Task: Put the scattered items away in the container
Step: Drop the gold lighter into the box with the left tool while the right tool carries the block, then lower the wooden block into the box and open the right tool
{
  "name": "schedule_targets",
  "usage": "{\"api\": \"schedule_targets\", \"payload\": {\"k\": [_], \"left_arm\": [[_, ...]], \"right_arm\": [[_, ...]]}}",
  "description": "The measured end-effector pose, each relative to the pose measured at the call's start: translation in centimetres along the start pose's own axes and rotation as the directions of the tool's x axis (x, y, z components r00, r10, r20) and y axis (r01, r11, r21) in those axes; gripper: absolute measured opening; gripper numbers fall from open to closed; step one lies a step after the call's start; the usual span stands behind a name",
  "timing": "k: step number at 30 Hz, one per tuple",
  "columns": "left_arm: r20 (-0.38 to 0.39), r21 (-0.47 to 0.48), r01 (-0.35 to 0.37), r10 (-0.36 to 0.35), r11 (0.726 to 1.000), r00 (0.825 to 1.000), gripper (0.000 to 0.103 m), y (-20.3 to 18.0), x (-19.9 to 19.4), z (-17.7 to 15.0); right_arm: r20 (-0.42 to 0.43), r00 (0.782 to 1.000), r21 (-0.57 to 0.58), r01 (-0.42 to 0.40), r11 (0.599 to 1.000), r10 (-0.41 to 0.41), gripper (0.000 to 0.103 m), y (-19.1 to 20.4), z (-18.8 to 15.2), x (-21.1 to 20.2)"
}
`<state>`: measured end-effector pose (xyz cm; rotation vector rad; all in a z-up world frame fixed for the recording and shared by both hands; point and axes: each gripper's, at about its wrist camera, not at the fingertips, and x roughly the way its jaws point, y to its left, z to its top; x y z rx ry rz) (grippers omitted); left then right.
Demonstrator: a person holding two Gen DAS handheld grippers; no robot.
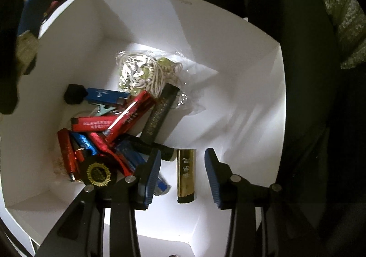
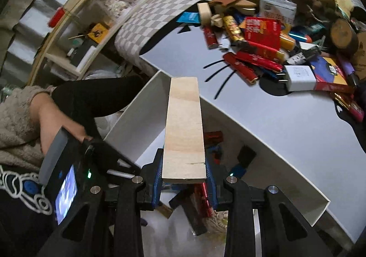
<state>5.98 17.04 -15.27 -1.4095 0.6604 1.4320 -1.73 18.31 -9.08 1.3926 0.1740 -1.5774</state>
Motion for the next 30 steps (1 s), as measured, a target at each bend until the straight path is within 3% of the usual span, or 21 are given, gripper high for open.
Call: {"api": "schedule_targets", "payload": {"k": [10, 21, 23, 25, 30], "left_arm": [[0.004, 0.009, 0.0, -0.001, 1.0, 1.0, 0.039, 0.8, -0.9, 0.7], [0.032, -0.015, -0.038, 0.039, 0.999, 0.999, 0.04, 2.9, -2.5, 1.4], [0.038, -0.026, -0.05, 0.051, 0.998, 0.998, 0.043, 3.4, -2.9, 1.6], [0.047, -0.032, -0.066, 0.068, 0.997, 0.997, 0.055, 3.9, -3.3, 1.8], [0.06, -0.052, -0.084, 0.087, 0.995, 0.994, 0.056, 4.7, -4.0, 2.2]], "right_arm": [[-0.046, 0.998, 0.009, -0.044, 0.999, 0.044, 0.033, -0.5, -1.0, 0.8], [-0.131, 0.991, 0.091, -0.008, 0.996, 0.02, 0.033, -3.3, -2.2, 2.3], [-0.147, 0.989, 0.096, 0.003, 0.995, 0.011, 0.033, -3.5, -2.4, 2.7], [-0.162, 0.987, 0.103, 0.01, 0.995, 0.007, 0.033, -3.7, -2.5, 3.0], [-0.191, 0.982, 0.114, 0.028, 0.993, -0.006, 0.033, -4.1, -2.6, 3.6]]}}
